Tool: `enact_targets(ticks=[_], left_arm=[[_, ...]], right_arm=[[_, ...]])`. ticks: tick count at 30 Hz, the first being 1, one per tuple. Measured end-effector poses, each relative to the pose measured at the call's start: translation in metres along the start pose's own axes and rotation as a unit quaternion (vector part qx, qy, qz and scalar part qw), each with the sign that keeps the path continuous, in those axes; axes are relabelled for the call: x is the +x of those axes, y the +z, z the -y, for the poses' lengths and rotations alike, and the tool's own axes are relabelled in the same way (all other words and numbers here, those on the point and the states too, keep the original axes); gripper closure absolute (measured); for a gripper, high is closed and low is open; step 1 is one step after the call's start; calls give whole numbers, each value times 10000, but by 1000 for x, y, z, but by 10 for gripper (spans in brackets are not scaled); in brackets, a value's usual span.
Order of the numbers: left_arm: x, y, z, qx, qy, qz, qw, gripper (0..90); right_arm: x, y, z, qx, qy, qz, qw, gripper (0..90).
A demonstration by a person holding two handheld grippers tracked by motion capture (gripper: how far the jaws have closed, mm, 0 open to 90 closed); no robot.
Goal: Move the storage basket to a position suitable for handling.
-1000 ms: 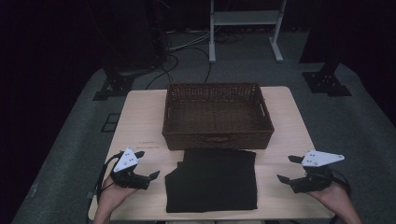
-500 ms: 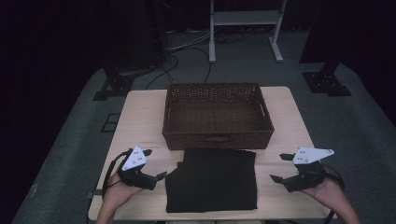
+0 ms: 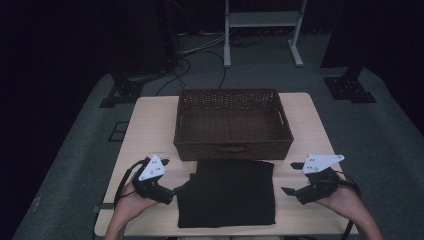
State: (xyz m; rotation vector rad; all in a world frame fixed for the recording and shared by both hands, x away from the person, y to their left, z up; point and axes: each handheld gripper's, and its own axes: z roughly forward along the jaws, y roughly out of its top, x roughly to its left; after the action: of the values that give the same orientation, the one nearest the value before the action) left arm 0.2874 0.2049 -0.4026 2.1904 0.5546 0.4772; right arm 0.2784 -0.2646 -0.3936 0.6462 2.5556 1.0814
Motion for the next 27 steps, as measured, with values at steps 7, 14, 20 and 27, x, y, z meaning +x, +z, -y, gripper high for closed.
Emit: enact_targets(ticks=[7, 14, 20, 27], left_arm=[[-2, 2, -10, 54, 152, 97, 9998, 23], [-4, 6, -16, 121, 218, 176, 9995, 23], [-7, 9, -22, 180, 312, 257, 9990, 23], [-11, 15, -30, 228, 381, 372, 9983, 23]], right_arm=[[3, 6, -14, 102, -139, -122, 9998, 156], [4, 12, -23, 225, -273, -222, 9991, 155], [4, 19, -29, 305, -352, -312, 9984, 155], [7, 25, -37, 362, -485, -406, 9973, 155]])
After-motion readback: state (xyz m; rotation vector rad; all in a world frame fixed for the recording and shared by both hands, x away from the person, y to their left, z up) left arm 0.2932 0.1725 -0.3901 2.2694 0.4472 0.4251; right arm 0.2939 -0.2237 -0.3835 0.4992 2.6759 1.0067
